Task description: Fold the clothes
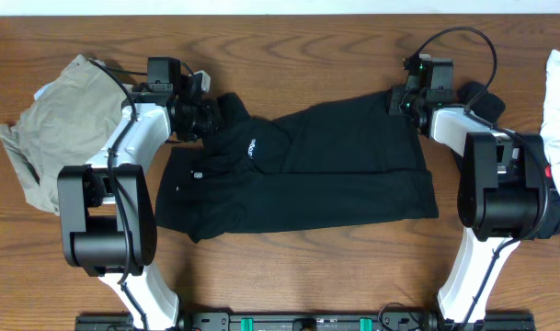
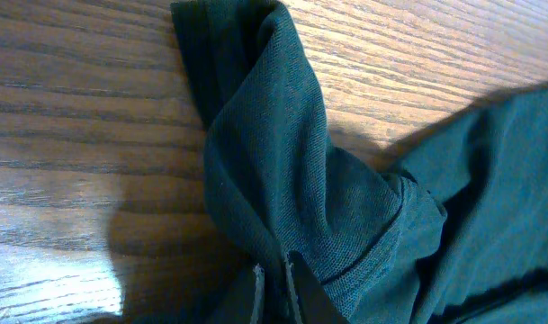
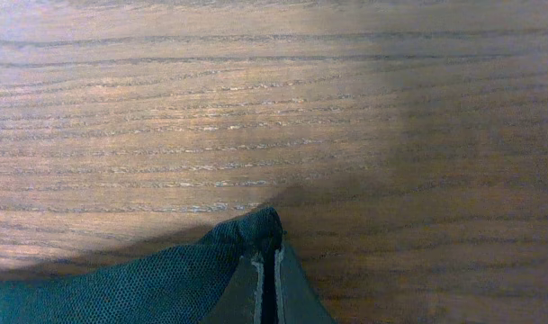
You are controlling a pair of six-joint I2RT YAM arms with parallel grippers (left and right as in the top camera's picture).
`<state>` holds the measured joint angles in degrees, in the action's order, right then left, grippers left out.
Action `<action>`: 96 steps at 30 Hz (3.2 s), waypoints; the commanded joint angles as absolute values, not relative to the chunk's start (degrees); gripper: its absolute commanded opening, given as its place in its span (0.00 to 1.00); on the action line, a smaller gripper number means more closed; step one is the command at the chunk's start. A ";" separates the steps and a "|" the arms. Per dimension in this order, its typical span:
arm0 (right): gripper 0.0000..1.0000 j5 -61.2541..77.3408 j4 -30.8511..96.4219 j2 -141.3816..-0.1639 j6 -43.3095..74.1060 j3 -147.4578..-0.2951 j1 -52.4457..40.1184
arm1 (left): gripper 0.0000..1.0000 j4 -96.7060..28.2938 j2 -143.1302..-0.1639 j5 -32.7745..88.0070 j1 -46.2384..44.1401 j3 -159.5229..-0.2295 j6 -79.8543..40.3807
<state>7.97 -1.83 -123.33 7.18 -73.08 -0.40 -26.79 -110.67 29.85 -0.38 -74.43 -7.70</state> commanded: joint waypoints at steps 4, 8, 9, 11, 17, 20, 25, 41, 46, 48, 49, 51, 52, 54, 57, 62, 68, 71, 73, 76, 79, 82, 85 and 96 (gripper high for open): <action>0.01 5.80 3.22 -118.96 7.27 -71.92 0.95 | 0.08 -26.94 -110.45 30.46 -0.45 -74.39 -7.97; 0.01 2.76 6.70 -112.71 7.22 -71.92 1.48 | 0.07 -26.94 -110.04 30.46 -0.45 -74.39 -7.97; 0.01 2.76 7.60 -111.46 7.20 -71.92 1.56 | 0.06 -26.94 -109.58 30.46 -0.45 -74.39 -7.97; 0.01 2.76 9.21 -109.51 7.18 -71.92 1.58 | 0.06 -26.92 -108.31 30.44 -0.45 -74.39 -7.97; 0.01 2.81 13.87 -105.25 7.22 -71.92 1.58 | 0.06 -27.09 -101.91 30.44 -0.43 -74.39 -7.97; 0.01 2.81 17.19 -103.50 7.22 -71.92 1.58 | 0.06 -28.36 -98.96 30.44 -0.43 -74.39 -7.97; 0.01 2.79 22.59 -100.97 6.57 -71.92 1.61 | 0.06 -32.62 -95.77 30.41 -0.38 -74.39 -7.97; 0.01 0.03 35.99 -99.20 5.52 -71.92 4.56 | 0.06 -49.12 -95.35 11.07 0.47 -74.39 -7.77; 0.01 -0.08 38.28 -99.20 5.52 -71.92 4.84 | 0.06 -52.80 -95.35 11.00 0.58 -74.37 -7.73; 0.01 -0.08 39.09 -99.22 5.52 -71.92 5.21 | 0.06 -54.26 -95.35 11.00 0.64 -74.37 -7.73; 0.01 -0.08 39.53 -99.22 5.52 -71.92 5.48 | 0.06 -55.13 -95.35 11.00 0.64 -74.37 -7.75; 0.01 -0.10 40.14 -99.22 5.52 -71.90 5.85 | 0.06 -56.73 -95.35 11.05 0.62 -74.37 -7.77; 0.01 -0.05 40.53 -99.22 5.52 -71.90 6.07 | 0.06 -57.95 -95.35 11.03 0.62 -74.32 -7.77; 0.01 -0.08 41.25 -99.22 5.52 -71.90 6.20 | 0.06 -60.07 -95.35 11.03 0.64 -74.22 -7.75; 0.01 -0.05 42.28 -99.22 5.52 -71.90 6.28 | 0.06 -62.28 -95.37 11.03 0.64 -73.73 -7.75; 0.01 -0.01 46.70 -99.22 5.52 -71.90 6.37 | 0.08 -63.18 -95.37 11.03 0.62 -72.36 -7.75; 0.01 -0.01 53.25 -99.24 4.54 -71.90 6.37 | 0.09 -63.24 -95.37 11.00 0.62 -71.66 -7.75; 0.01 -0.03 55.88 -99.24 3.99 -71.90 6.37 | 0.13 -63.79 -95.42 11.00 0.62 -71.29 -7.75; 0.02 -0.10 56.86 -99.26 3.99 -71.90 6.37 | 0.14 -63.88 -95.44 10.81 0.62 -70.94 -7.73; 0.04 -0.16 58.30 -99.26 3.99 -71.88 6.37 | 0.14 -63.81 -95.46 10.72 0.62 -70.11 -7.73; 0.12 -0.23 59.70 -99.33 3.99 -71.88 6.37 | 0.24 -63.77 -95.46 10.37 0.62 -69.06 -7.73; 0.19 -0.23 60.10 -99.33 3.99 -71.88 6.37 | 0.31 -63.57 -95.46 10.07 0.62 -68.47 -7.73; 0.22 -0.25 60.66 -99.33 3.99 -71.88 6.37 | 0.34 -63.35 -95.46 9.56 0.62 -68.47 -7.75; 0.19 11.35 55.48 -99.33 -2.35 -71.88 6.31 | 0.27 -55.13 -95.33 16.58 0.51 -70.85 -7.73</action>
